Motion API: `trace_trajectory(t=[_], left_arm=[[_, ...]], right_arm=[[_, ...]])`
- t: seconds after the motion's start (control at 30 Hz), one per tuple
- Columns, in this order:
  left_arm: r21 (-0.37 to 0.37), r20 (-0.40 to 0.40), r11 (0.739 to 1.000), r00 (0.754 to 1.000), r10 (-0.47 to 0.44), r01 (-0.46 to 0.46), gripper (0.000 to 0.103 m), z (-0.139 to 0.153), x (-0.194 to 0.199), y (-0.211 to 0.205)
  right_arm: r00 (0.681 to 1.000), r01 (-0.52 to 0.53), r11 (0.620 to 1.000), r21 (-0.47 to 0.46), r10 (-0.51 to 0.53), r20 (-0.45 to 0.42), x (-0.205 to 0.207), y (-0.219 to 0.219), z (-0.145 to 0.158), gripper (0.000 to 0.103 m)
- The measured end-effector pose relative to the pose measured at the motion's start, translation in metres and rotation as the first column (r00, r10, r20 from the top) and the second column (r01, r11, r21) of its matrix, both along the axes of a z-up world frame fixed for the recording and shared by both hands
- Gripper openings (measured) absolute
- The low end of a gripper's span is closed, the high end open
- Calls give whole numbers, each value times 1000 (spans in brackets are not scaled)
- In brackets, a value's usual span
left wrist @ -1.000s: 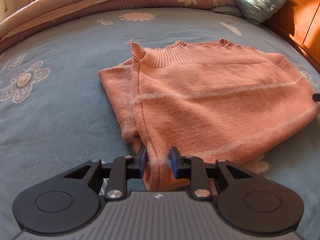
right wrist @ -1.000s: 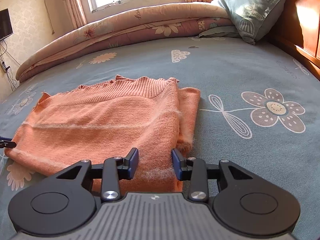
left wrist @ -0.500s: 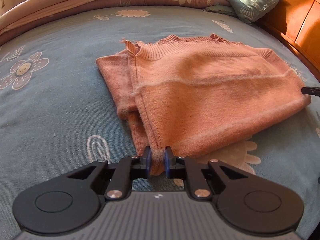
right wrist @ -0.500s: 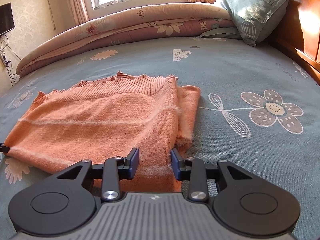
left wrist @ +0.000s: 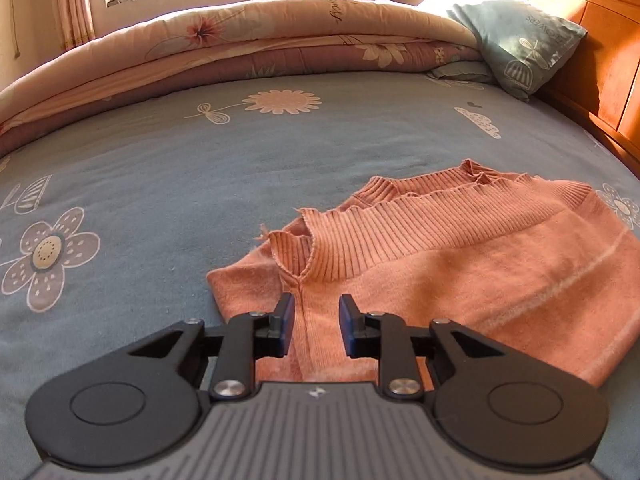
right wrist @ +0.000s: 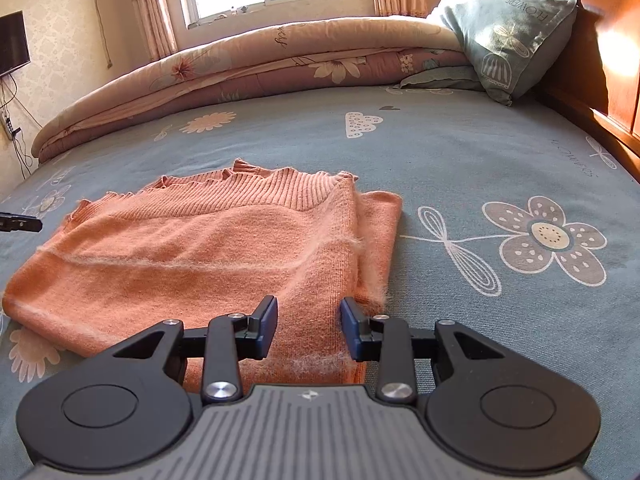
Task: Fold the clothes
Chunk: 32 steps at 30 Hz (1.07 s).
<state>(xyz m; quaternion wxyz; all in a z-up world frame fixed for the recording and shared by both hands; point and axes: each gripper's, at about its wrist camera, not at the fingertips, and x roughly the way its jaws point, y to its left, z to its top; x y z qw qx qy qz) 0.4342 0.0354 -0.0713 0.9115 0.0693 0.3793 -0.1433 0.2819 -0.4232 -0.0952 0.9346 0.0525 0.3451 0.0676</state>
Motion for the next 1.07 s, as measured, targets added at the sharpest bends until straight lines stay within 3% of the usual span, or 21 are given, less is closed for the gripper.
trace_trajectory(t=[0.13, 0.27, 0.6, 0.67, 0.7, 0.73, 0.83, 0.97, 1.07], left_arm=[[61, 31, 997, 998, -59, 57, 24, -13, 21, -13], [117, -16, 989, 995, -94, 95, 25, -31, 41, -20], [51, -155, 980, 971, -181, 191, 29, -31, 66, -12], [71, -170, 979, 969, -179, 194, 26, -31, 66, -18], [79, -178, 981, 971, -161, 177, 16, -30, 64, -21], [102, -171, 981, 974, -147, 166, 2, -28, 61, -25], [193, -93, 969, 986, -141, 157, 1, -16, 41, -39], [154, 13, 984, 996, -92, 89, 1, 12, 23, -30], [100, -1, 994, 999, -41, 41, 1, 15, 32, -13]], right_arm=[[1000, -9, 1000, -19, 9, 4, 5, 2, -2, 40], [1000, -5, 1000, -9, 5, 3, 12, -2, -5, 40], [1000, 4, 1000, 4, -4, 6, 23, -7, -13, 42], [1000, 9, 1000, 9, -9, 7, 24, -7, -13, 42], [1000, 12, 1000, 12, -12, 8, 24, -7, -14, 42], [1000, 14, 1000, 14, -14, 9, 25, -7, -14, 42], [1000, 12, 1000, 7, -12, 10, 25, -6, -13, 42], [1000, 12, 1000, 3, -13, 14, 25, -6, -12, 42], [1000, 15, 1000, 11, -15, 19, 27, -8, -11, 42]])
